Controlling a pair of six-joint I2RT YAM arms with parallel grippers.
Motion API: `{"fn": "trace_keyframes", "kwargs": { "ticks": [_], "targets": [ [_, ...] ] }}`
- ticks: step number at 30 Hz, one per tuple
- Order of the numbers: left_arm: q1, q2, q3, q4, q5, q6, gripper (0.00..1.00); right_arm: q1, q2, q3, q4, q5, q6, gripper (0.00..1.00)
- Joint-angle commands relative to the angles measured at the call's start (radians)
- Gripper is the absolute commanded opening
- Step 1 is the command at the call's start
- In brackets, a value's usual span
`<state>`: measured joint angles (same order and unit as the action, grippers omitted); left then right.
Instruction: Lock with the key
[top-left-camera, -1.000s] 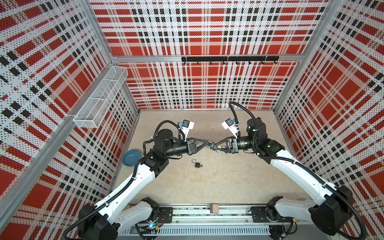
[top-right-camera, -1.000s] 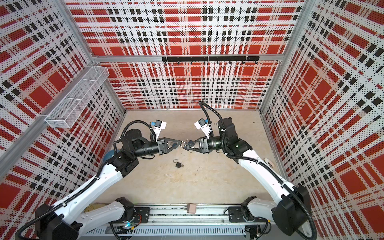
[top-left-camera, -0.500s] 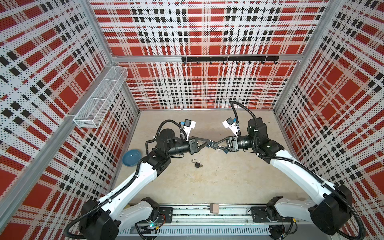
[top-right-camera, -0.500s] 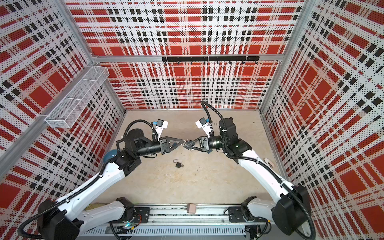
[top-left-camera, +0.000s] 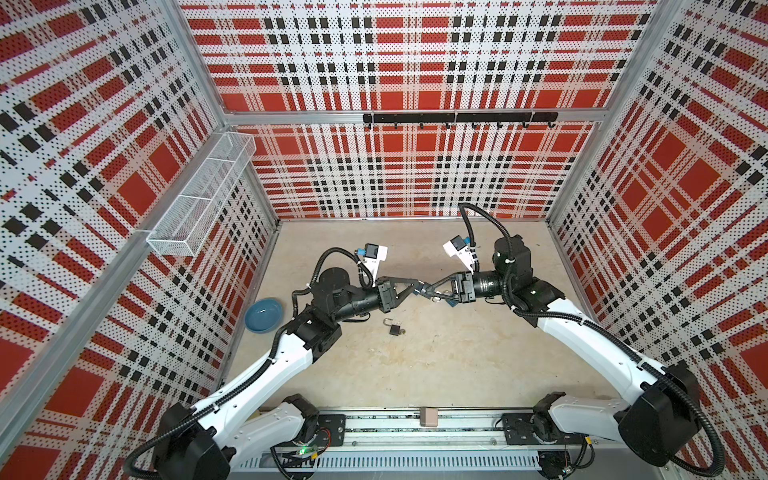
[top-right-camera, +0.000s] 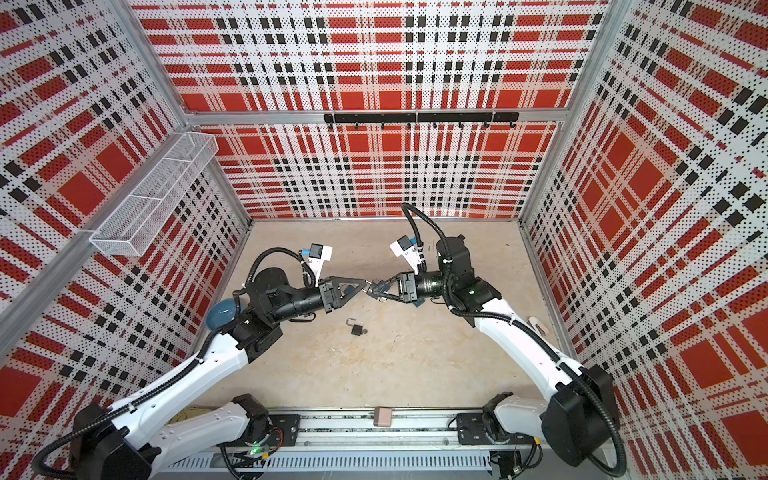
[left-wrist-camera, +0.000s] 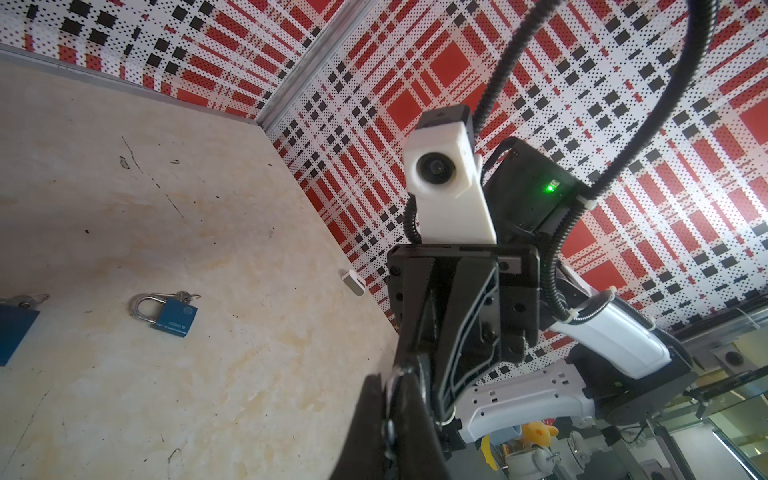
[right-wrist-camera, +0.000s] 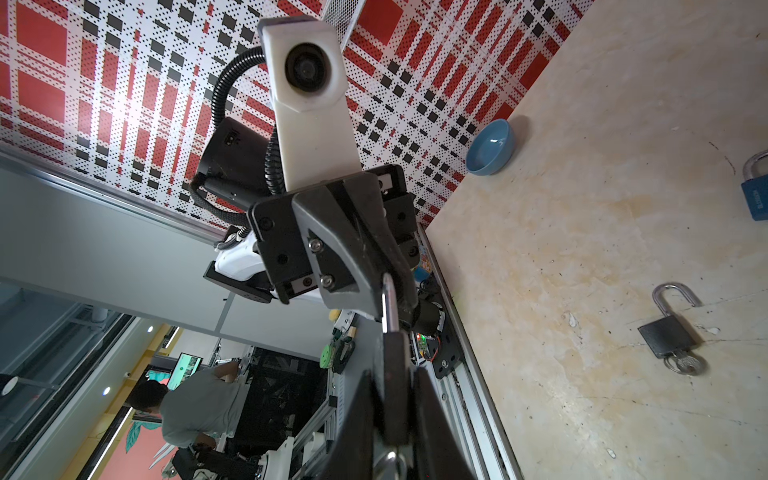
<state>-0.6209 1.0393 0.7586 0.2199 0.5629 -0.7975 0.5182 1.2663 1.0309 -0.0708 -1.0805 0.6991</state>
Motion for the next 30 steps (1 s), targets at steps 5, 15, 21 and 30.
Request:
{"fn": "trace_keyframes", "kwargs": {
  "ticks": [5,15,21,30],
  "targets": [
    [-0.142,-0.003,-0.124,-0.061,-0.021,-0.061,0.0,0.031,0.041,0.04,0.297,-0.027,0.013,0.0],
    [-0.205,-0.008,-0.162,-0.021,-0.08,-0.094,0.0,0.03,0.095,0.035,0.404,-0.041,0.079,0.0],
    [-0.166,-0.013,-0.13,-0.021,-0.046,-0.084,0.0,0.031,0.076,0.055,0.196,0.009,-0.067,0.0],
    [-0.101,-0.002,-0.068,-0.022,0.043,-0.084,0.0,0.043,0.054,0.07,0.007,0.079,-0.205,0.0]
  ]
}}
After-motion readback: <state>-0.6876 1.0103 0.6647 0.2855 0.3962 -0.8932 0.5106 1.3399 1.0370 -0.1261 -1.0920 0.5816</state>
